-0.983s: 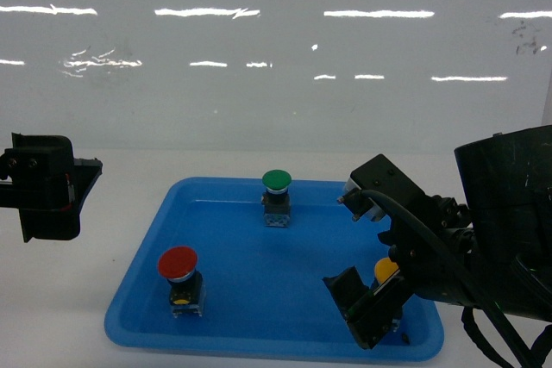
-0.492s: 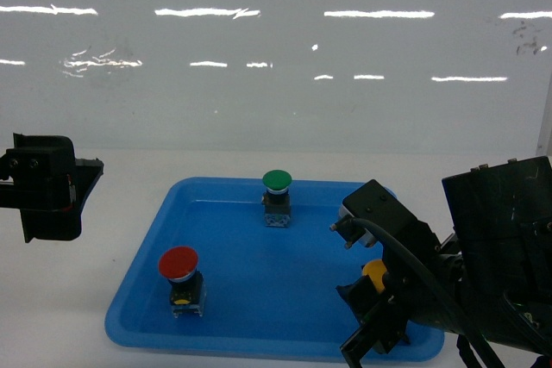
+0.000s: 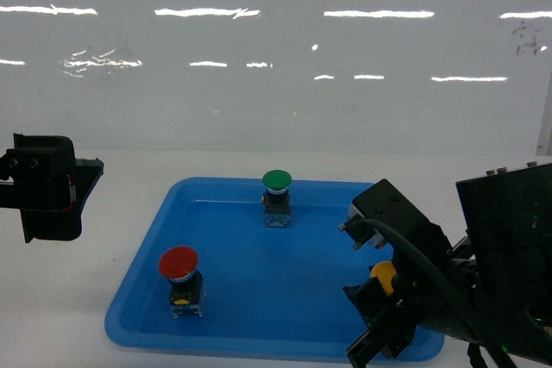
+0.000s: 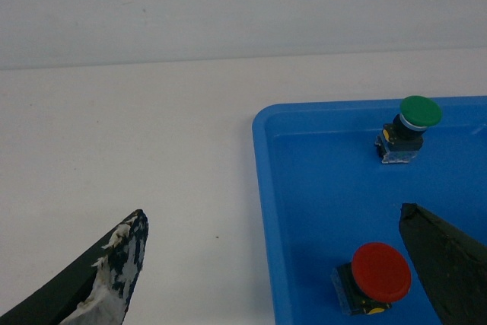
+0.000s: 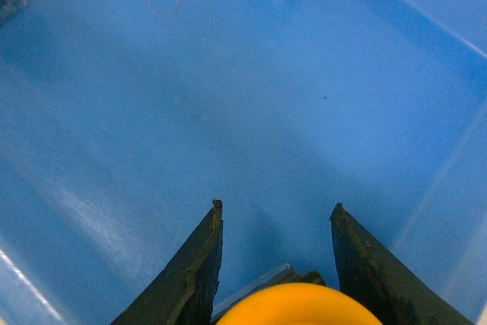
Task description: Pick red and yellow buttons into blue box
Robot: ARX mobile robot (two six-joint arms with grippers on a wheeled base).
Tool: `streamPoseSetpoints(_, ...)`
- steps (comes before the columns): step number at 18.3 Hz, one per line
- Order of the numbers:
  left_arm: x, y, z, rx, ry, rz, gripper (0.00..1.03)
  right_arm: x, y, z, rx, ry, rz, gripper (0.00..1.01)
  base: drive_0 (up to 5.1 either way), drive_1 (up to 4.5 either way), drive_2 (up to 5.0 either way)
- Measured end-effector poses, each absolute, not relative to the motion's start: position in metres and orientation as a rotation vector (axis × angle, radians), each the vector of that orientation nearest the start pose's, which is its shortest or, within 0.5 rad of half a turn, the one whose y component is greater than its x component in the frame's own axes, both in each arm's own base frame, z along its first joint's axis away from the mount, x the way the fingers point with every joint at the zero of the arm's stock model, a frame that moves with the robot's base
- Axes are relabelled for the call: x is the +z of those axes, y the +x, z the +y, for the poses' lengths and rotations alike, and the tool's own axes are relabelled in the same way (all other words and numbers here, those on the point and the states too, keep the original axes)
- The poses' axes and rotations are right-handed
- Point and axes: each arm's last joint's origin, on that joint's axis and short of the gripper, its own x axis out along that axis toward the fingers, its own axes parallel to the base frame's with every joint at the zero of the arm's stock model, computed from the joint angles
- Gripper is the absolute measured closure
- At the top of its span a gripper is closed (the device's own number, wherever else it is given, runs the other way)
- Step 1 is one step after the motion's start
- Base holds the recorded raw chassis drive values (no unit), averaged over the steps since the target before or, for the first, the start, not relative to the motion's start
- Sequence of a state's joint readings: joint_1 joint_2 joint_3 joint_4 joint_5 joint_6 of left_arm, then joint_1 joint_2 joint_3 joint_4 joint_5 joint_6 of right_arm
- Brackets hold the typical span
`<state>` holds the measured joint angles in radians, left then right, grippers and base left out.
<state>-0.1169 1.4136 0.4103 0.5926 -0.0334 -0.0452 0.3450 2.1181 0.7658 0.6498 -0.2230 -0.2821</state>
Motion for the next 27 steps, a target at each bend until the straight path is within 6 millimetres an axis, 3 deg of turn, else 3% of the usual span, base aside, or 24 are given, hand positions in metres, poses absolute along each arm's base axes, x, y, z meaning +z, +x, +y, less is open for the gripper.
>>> streamPoseSetpoints(4, 0.151, 0.248, -0.028, -0.073, -0.014, 0.411, 0.05, 0.087, 0.315, 0.1, 0.541, -0.202, 0.459, 0.63, 0.0, 0.0, 0.0)
streamPoseSetpoints(5, 0.151, 0.248, -0.028, -0.073, -0.014, 0.411, 0.05, 0.113, 0.306, 0.08, 0.447, -0.153, 0.356, 0.63, 0.0, 0.0, 0.0)
streamPoseSetpoints(6, 0.151, 0.248, -0.028, -0.073, -0.014, 0.411, 0.05, 0.123, 0.296, 0.069, 0.392, -0.129, 0.321, 0.63, 0.0, 0.0, 0.0)
streamPoseSetpoints(10, 0.151, 0.248, -0.028, -0.073, -0.014, 0.411, 0.05, 0.145, 0.244, 0.039, 0.232, -0.076, 0.212, 0.63, 0.0, 0.0, 0.0)
streamPoseSetpoints(13, 0.151, 0.248, -0.028, -0.073, -0.014, 0.411, 0.05, 0.134, 0.186, 0.034, 0.188, -0.072, 0.225, 0.63, 0.0, 0.0, 0.0)
streamPoseSetpoints(15, 0.151, 0.248, -0.028, -0.073, -0.014, 0.411, 0.05, 0.125, 0.161, 0.032, 0.168, -0.066, 0.252, 0.63, 0.0, 0.0, 0.0)
streamPoseSetpoints(22, 0.15, 0.247, -0.029, -0.086, -0.014, 0.425, 0.05, 0.126, 0.16, 0.033, 0.109, -0.056, 0.226, 0.63, 0.0, 0.0, 0.0)
streamPoseSetpoints(25, 0.145, 0.243, -0.046, -0.155, -0.03, 0.499, 0.05, 0.126, 0.16, 0.033, 0.109, -0.056, 0.225, 0.63, 0.0, 0.0, 0.0)
streamPoseSetpoints(27, 0.145, 0.251, -0.057, -0.197, -0.048, 0.54, 0.05, 0.126, 0.16, 0.033, 0.109, -0.056, 0.226, 0.63, 0.0, 0.0, 0.0)
